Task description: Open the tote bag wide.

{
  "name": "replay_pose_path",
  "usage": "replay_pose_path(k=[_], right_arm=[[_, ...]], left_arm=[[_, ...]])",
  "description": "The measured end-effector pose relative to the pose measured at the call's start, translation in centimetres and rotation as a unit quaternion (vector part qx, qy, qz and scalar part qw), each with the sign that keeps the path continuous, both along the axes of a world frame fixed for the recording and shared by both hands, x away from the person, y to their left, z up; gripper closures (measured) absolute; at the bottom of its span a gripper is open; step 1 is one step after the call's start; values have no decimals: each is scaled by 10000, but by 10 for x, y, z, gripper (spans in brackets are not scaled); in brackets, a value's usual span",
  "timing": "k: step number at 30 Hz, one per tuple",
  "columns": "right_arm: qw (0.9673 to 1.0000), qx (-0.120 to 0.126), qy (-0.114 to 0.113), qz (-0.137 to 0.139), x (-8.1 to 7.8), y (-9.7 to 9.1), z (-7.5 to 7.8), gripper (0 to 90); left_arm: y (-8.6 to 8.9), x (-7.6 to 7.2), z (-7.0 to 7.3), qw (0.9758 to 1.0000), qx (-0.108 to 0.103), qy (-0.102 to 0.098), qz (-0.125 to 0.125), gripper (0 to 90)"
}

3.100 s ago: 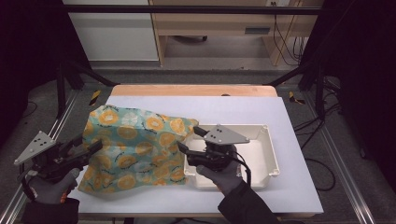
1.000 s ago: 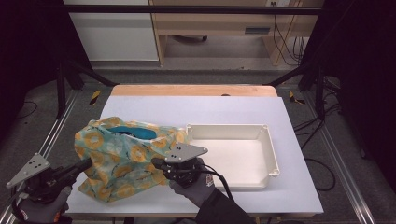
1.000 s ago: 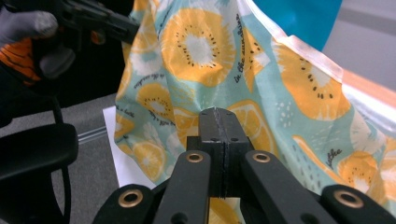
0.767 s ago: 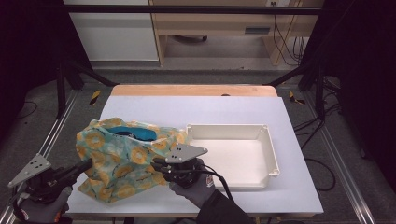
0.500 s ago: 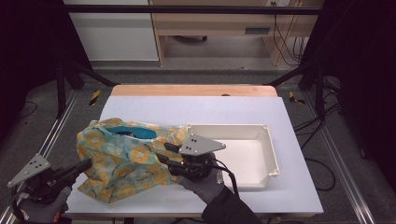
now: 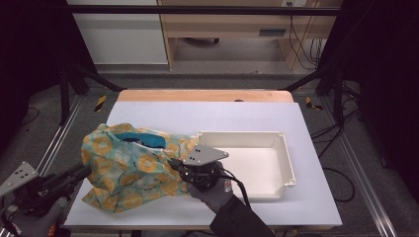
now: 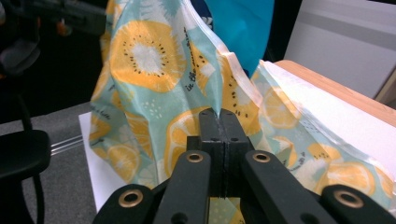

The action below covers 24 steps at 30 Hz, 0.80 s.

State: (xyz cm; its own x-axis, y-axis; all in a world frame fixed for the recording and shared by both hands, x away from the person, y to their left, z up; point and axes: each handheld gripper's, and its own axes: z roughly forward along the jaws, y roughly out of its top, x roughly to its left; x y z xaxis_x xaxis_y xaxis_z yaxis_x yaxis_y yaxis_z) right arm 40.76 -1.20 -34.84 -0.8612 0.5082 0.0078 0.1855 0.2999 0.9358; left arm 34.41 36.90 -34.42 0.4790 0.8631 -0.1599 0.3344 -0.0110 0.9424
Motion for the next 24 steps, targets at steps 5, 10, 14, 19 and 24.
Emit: replay_pose_path(k=[5,10,14,19,24], right_arm=[[10000,-12,17,6,-1,-2,2,900],[10000,-34,54,25,0,0,1,900],[9999,-65,66,74,1,5,0,900],[9999,-57,43,122,0,12,1,900],[9998,-64,42,157,0,15,0,900]], left_arm=[[1,3,18,9995,-61,-264,154,551],[-3,16,33,9988,-102,-446,187,497],[-11,27,35,9993,-52,-376,62,477],[-16,34,32,9996,125,-249,57,564],[-14,34,27,9996,188,-160,96,832]])
